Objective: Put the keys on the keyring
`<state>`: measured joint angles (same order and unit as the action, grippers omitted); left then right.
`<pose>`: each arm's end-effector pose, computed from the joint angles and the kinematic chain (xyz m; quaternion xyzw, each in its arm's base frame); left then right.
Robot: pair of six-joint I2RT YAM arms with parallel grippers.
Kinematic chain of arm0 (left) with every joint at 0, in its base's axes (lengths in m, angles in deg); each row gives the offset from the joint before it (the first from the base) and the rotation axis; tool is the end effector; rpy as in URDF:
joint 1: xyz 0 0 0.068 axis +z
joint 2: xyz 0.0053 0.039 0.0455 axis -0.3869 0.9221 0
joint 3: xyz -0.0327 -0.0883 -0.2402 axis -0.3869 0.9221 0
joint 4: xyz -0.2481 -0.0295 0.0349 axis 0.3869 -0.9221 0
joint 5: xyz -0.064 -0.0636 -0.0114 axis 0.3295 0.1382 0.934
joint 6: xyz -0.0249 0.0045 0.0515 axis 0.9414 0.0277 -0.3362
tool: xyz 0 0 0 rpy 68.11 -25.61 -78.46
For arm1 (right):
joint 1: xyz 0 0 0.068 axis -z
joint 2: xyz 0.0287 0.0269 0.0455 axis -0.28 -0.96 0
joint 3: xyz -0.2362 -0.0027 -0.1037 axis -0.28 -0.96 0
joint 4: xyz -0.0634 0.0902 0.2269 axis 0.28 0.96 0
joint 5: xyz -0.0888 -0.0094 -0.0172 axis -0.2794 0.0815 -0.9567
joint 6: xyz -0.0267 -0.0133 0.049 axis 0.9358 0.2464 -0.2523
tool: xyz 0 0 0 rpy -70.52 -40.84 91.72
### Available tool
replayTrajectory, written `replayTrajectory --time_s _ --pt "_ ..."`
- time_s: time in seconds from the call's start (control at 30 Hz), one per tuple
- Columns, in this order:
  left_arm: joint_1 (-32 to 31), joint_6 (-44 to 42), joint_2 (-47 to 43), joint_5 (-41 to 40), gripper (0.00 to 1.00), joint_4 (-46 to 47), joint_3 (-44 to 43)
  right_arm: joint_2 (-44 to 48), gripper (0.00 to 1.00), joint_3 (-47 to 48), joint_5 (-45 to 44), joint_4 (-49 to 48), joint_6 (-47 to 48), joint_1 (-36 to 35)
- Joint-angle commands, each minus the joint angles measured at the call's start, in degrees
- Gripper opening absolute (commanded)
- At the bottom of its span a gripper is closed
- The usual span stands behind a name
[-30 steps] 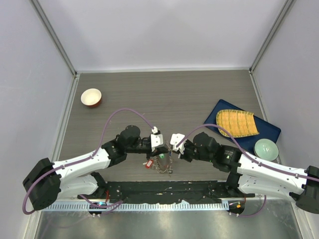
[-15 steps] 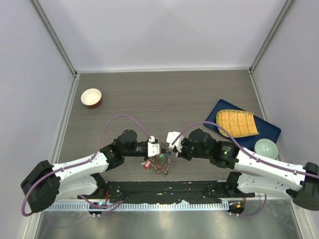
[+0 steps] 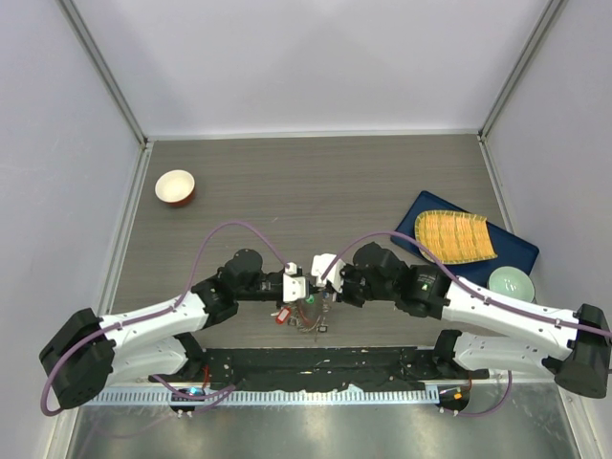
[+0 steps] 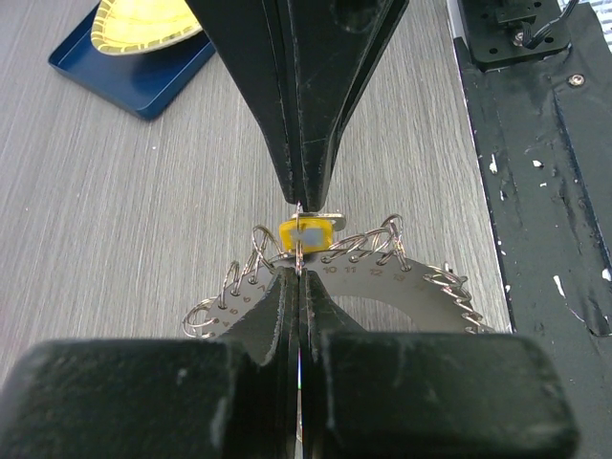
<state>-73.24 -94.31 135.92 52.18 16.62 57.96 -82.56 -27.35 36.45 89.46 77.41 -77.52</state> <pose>0.1276 -0.1888 0.2055 0.6020 0.5190 -0.3478 0.4972 0.1030 0.1976 0.2602 -0.6071 0.6523 0.2020 0.4064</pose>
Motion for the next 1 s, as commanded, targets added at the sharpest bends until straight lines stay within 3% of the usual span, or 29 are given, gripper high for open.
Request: replayTrajectory --time_s 0.0,0.97 --pt "0.29 -0.10 -1.58 0.75 0.00 3.80 0.28 -0.45 0.01 2.73 1.10 0.18 0.94 0.17" --pt "0.29 1.05 -0.96 1.19 0.00 3.71 0.01 -0.98 0.01 2.91 -0.66 -1.41 1.29 0.26"
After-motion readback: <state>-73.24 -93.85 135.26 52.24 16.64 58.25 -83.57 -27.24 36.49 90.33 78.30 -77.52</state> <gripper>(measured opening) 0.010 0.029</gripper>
